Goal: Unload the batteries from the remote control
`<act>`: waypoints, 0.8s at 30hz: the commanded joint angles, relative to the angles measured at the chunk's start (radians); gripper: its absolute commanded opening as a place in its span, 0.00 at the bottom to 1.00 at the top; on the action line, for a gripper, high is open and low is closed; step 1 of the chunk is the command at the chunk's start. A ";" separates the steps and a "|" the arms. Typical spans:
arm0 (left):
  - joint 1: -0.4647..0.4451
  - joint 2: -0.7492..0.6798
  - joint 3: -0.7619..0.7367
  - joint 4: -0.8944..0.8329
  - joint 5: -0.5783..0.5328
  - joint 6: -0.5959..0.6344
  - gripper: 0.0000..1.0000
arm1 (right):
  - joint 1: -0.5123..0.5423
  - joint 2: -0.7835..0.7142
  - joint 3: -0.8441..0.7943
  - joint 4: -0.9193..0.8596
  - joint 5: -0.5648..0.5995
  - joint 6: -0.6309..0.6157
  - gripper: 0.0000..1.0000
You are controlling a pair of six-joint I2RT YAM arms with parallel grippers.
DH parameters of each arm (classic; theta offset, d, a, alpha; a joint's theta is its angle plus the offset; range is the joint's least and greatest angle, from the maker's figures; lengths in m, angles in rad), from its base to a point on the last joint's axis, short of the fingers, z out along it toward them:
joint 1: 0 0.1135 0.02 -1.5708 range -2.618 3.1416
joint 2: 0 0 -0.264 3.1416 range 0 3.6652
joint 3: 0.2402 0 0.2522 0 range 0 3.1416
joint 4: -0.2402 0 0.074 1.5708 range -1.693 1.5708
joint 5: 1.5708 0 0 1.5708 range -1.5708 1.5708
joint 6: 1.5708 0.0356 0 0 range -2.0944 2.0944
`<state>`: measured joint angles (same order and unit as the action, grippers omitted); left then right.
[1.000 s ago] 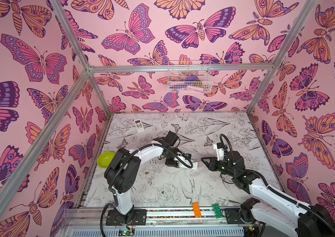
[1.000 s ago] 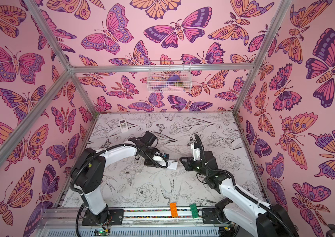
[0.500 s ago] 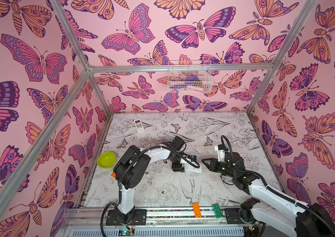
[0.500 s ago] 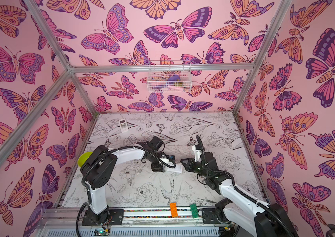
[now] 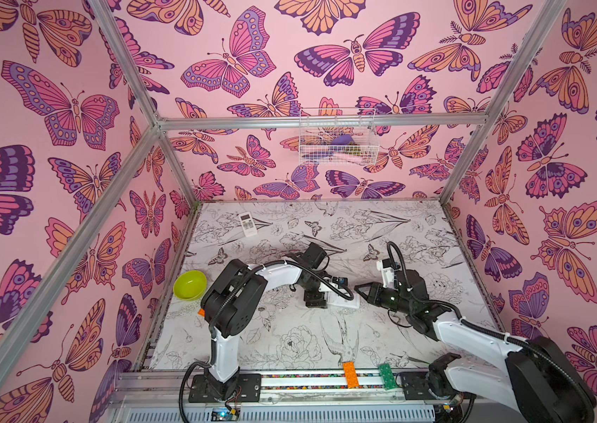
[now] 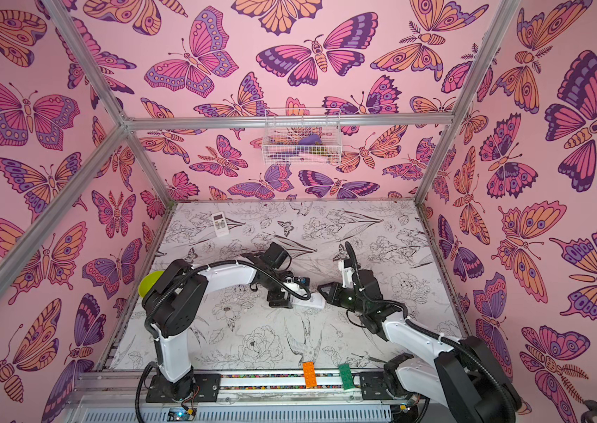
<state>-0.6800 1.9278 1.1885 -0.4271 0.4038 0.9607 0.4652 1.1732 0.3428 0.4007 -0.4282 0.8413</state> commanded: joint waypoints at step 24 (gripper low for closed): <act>-0.019 -0.039 -0.090 0.020 0.028 0.070 0.52 | 0.105 0.293 0.114 0.173 0.044 0.049 0.00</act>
<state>-0.6884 1.8942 1.1336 -0.3923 0.4255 1.0336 0.5552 1.4544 0.4213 0.5510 -0.4168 0.8902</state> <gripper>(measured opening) 0.586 0.170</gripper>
